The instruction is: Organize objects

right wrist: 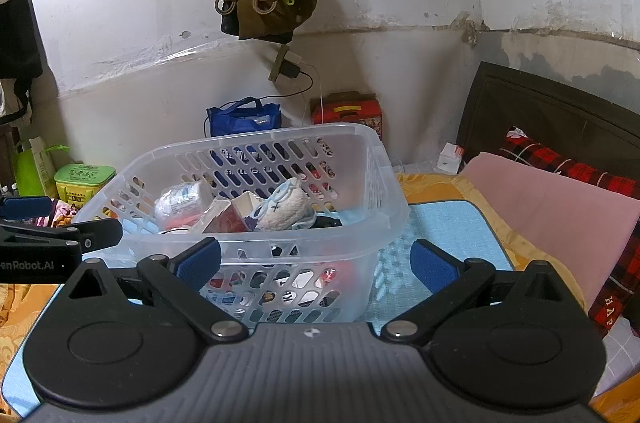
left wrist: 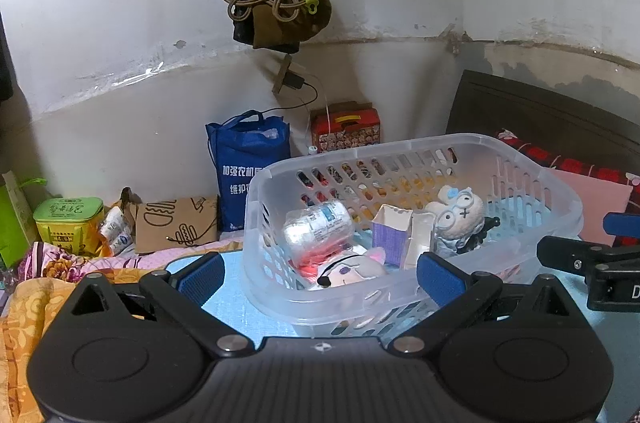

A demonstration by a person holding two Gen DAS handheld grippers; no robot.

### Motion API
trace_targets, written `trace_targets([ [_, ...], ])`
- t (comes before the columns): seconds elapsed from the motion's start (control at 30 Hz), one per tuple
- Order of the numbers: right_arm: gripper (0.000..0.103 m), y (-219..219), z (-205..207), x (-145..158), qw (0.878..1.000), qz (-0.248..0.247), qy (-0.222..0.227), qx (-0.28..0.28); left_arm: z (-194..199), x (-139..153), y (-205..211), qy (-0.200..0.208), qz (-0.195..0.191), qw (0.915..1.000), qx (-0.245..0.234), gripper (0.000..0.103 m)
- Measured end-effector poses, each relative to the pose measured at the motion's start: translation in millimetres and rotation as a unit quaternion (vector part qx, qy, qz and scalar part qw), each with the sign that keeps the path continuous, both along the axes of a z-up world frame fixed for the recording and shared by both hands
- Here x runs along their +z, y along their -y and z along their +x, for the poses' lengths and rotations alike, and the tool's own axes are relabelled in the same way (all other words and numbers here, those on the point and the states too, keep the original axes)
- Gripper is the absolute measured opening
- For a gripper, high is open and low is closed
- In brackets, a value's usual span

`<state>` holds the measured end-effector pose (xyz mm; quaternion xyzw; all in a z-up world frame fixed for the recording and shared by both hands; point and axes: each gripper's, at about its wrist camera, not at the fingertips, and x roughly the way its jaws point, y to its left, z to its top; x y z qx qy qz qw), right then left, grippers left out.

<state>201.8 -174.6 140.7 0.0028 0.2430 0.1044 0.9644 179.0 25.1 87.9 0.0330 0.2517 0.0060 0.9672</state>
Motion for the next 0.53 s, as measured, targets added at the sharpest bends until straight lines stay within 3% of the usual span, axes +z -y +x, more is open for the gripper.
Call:
trace_targets([
  [0.37,0.103,0.1,-0.5,-0.7,1.000,-0.003,0.000,0.000,-2.7,3.1,-3.0,0.018,0.013,0.9996,0.020,0.103],
  [0.53,0.103,-0.5,-2.5,-0.7,1.000,-0.008,0.004,-0.002,-2.5,2.8,-1.9,0.014,-0.001,0.9999,-0.004,0.103],
])
